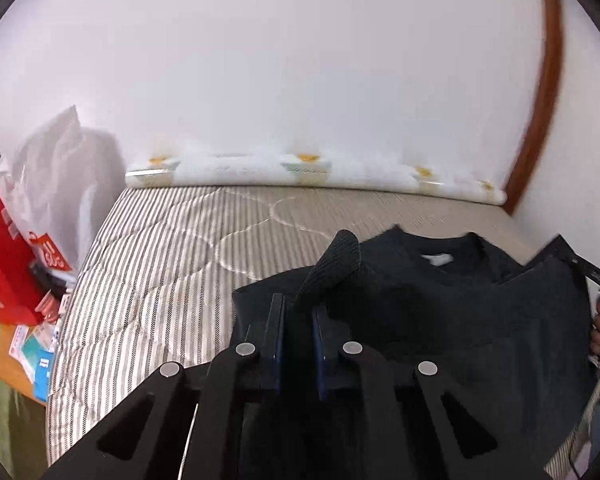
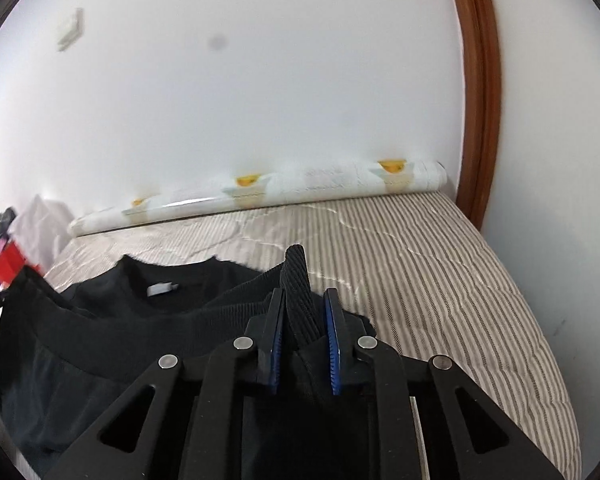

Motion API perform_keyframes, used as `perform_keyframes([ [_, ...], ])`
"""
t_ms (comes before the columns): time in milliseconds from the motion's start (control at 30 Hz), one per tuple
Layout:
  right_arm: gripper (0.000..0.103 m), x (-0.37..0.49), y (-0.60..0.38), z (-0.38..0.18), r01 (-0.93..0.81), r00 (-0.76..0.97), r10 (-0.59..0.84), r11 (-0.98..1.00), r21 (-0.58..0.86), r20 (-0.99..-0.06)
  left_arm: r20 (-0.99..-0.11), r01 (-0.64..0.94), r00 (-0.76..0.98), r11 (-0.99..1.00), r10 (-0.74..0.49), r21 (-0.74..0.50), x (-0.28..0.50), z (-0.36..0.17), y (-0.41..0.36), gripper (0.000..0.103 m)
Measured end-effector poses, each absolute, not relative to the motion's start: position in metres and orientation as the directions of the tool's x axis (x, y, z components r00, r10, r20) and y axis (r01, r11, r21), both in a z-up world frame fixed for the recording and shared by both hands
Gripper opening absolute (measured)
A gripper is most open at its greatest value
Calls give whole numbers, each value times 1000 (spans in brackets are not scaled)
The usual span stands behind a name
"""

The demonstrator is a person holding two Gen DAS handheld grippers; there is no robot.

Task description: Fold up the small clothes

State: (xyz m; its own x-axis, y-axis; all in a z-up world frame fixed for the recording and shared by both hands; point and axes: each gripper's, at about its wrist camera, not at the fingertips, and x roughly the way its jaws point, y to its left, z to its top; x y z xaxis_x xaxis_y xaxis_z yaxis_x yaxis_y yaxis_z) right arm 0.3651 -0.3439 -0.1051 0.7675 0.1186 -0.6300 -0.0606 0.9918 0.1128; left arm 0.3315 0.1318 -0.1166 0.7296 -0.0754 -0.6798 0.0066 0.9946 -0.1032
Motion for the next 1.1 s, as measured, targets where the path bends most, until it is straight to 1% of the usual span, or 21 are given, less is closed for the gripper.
perform_keyframes([
  [33,18,376,-344,-112,-58,750,123,991,121,-650,-702,-14,710,994,-67,-109,341,-124,132,12],
  [100,18,391,-340,-131,-45,713,91,995,84,-696,-727,-24,682,992,-75,-125,352,-139,134,12],
  [200,18,406,-343,-157,-25,656,74,997,77,-752,-767,-55,639,991,-56,-119,362,-162,135,12],
  [267,19,407,-347,-159,-21,651,88,995,97,-754,-788,-70,611,987,-72,-145,366,-172,139,15],
  [367,21,408,-345,-163,-19,635,70,997,75,-770,-794,-74,603,984,-85,-162,368,-173,140,18],
  [433,23,411,-343,-166,-15,626,59,998,63,-777,-799,-64,596,989,-72,-137,368,-175,134,20],
  [533,26,412,-343,-170,-17,621,70,997,76,-781,-805,-43,591,996,-43,-84,366,-174,125,29],
  [567,29,412,-345,-170,-18,619,78,996,85,-782,-805,-44,592,997,-28,-67,366,-173,123,30],
  [600,35,413,-346,-172,-24,611,92,995,98,-786,-805,-47,593,998,-13,-51,365,-173,121,31],
  [633,38,414,-345,-174,-32,597,103,994,104,-796,-806,-49,592,998,-1,-38,364,-173,120,31],
  [667,38,415,-344,-175,-38,589,104,994,101,-802,-805,-52,593,998,6,-30,362,-171,120,31],
  [700,41,415,-342,-174,-47,585,103,995,93,-804,-806,-55,592,998,15,-21,360,-170,119,31],
  [767,42,414,-335,-170,-75,577,78,996,42,-813,-805,-41,593,999,26,2,353,-166,115,31],
  [833,42,402,-333,-160,-81,580,59,997,15,-812,-797,-27,603,999,47,39,342,-160,110,31],
  [900,42,382,-333,-149,-85,588,58,996,10,-807,-811,-12,583,999,45,46,332,-158,109,31],
  [1000,42,343,-337,-139,-94,603,75,995,22,-794,-824,-3,566,1000,11,11,309,-155,117,31],
  [1100,42,300,-343,-145,-69,607,6,997,-45,-795,-824,-15,566,999,-17,-31,282,-156,131,31],
])
